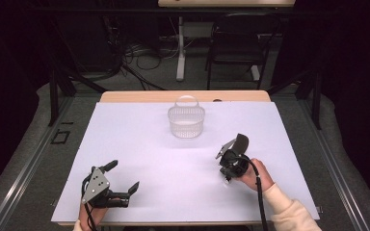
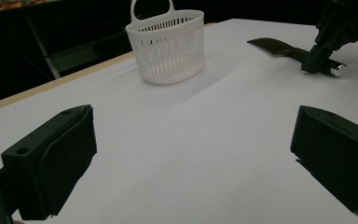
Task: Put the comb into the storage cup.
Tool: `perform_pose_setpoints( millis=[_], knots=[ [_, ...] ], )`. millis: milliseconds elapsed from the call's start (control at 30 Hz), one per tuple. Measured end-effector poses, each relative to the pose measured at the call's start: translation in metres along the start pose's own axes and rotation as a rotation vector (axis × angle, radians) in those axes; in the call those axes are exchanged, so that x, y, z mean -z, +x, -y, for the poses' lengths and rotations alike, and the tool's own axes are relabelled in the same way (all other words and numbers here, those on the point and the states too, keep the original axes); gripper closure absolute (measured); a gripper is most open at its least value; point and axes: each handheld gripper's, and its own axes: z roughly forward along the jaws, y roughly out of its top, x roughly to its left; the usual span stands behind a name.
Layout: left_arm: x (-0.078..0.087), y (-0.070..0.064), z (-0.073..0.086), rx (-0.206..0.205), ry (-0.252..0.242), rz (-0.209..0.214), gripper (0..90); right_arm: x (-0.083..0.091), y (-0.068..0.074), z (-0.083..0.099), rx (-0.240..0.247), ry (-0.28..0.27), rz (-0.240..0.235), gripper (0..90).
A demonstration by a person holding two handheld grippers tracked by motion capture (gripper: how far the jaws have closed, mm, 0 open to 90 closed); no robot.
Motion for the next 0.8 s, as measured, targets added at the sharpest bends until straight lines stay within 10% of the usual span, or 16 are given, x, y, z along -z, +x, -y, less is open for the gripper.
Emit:
perform_pose_setpoints(
  millis=[800],
  knots=[
    [0.0, 0.0, 0.0, -0.002, 0.001, -0.001, 0.1, 0.013, -0.009, 0.023, -0.035, 0.021, 0.016, 90.0]
  ],
)
